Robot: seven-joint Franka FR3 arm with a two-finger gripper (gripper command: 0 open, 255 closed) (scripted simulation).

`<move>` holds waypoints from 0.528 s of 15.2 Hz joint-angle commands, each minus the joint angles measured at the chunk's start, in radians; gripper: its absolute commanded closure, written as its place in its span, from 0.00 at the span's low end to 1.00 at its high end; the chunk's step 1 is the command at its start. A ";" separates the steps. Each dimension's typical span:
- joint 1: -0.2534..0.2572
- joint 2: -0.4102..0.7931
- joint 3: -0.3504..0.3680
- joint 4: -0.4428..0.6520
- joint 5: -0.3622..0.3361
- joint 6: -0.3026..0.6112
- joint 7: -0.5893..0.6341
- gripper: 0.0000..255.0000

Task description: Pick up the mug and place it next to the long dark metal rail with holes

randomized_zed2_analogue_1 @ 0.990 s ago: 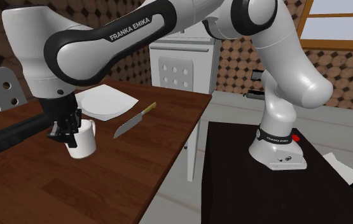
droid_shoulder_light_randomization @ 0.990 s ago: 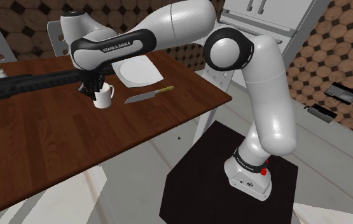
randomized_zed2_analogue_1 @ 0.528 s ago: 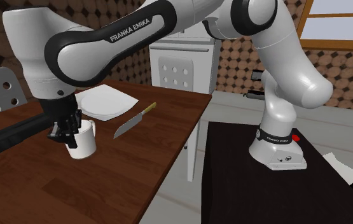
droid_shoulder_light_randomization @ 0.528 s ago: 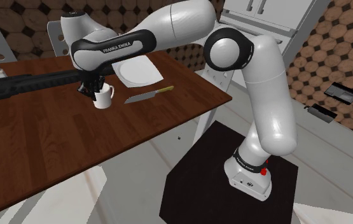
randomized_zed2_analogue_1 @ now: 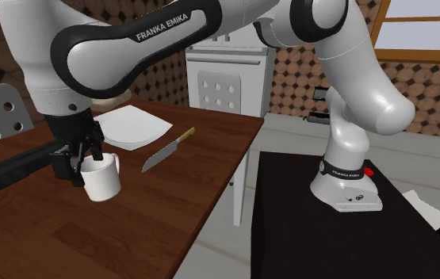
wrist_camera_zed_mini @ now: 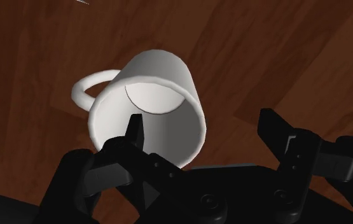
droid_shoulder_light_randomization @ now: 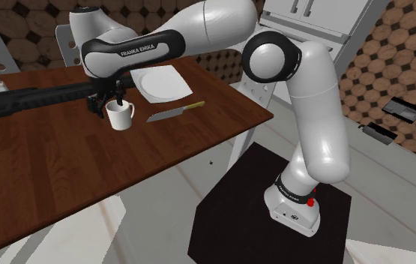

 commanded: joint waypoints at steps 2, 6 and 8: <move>0.004 -0.025 0.005 0.044 0.007 -0.069 -0.005 0.00; 0.004 -0.025 0.005 0.044 0.007 -0.069 -0.005 0.00; 0.004 -0.025 0.005 0.044 0.007 -0.069 -0.005 0.00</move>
